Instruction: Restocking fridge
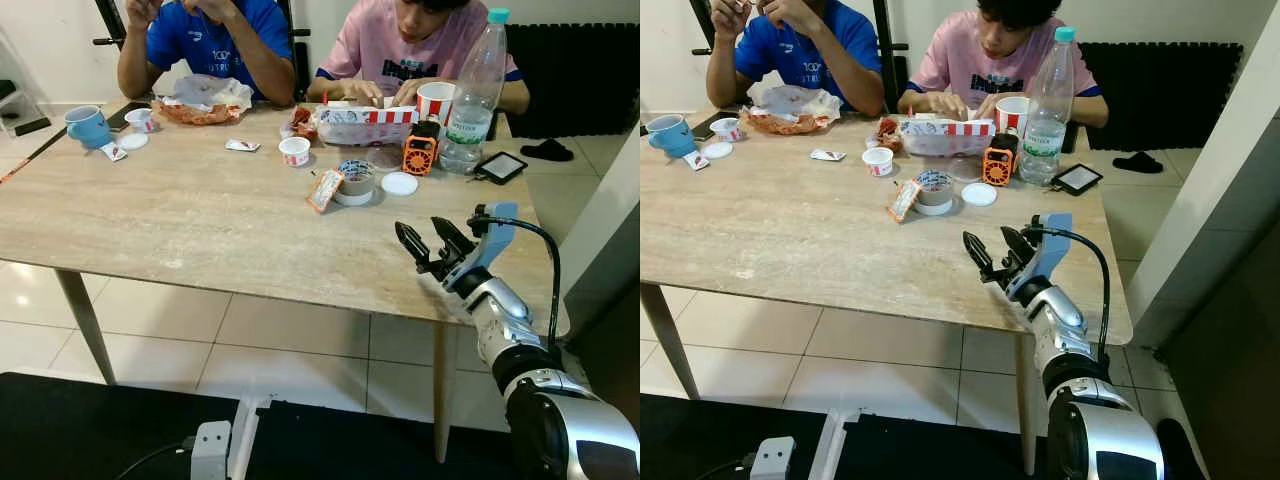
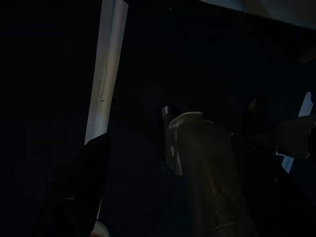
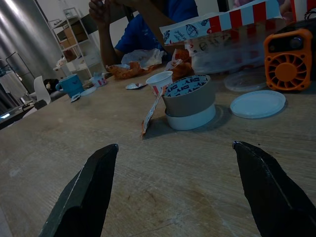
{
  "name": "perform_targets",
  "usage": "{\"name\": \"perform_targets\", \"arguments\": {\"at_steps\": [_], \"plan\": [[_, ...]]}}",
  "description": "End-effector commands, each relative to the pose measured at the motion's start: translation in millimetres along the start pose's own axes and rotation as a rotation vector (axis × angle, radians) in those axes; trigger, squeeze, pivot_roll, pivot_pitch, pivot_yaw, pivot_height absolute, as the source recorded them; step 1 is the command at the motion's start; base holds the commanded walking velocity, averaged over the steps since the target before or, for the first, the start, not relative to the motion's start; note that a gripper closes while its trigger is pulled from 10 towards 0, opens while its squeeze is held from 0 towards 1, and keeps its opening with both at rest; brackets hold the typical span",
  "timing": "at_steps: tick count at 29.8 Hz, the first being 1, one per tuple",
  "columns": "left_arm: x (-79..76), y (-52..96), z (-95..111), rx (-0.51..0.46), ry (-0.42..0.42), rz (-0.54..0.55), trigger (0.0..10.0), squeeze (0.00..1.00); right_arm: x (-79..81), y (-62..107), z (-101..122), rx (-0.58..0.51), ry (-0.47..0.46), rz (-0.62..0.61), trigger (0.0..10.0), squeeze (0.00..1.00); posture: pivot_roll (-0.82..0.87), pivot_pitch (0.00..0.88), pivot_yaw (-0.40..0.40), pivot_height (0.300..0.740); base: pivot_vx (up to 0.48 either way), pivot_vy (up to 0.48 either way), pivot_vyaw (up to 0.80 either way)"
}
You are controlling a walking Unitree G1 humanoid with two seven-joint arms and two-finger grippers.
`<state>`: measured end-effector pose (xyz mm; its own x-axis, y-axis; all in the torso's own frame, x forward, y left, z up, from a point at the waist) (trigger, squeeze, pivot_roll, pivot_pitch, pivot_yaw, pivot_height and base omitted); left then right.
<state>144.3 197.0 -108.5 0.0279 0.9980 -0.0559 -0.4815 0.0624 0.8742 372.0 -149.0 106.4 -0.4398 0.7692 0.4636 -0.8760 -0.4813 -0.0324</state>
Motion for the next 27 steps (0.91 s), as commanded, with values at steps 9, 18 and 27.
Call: {"name": "perform_targets", "arguments": {"at_steps": [9,18,27], "plan": [[-2.1,0.2,-4.3,0.020,-0.019,-0.009,10.0,0.00,5.4,-2.8,-3.3,0.007,0.017,0.016,10.0,0.00,-0.04,0.000,0.059,0.740,0.000,0.000,0.00],[0.8,0.5,-2.7,0.014,-0.023,-0.002,10.0,0.00,2.9,-1.4,-0.6,0.010,0.028,0.016,10.0,0.00,-0.03,0.000,0.061,0.740,0.000,0.000,0.00],[-0.5,1.4,-8.8,0.026,-0.020,-0.004,10.0,0.00,3.7,-1.5,-0.3,0.010,0.031,0.025,10.0,0.00,-0.05,0.000,0.057,0.740,0.000,0.000,0.00]]}}
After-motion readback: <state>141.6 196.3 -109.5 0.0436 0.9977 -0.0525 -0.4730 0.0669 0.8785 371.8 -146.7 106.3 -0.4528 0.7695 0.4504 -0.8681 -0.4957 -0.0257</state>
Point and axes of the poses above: a point about 5 cm out from each wrist's last joint towards the gripper, its own y axis pointing back from the gripper into the wrist, its own z axis along the axis of the wrist's last joint, x = y × z, the point moved 1 cm from there along -y, pointing out of the wrist towards the gripper, and after that the axes turned 7 degrees about -y, right-handed, at the moved point
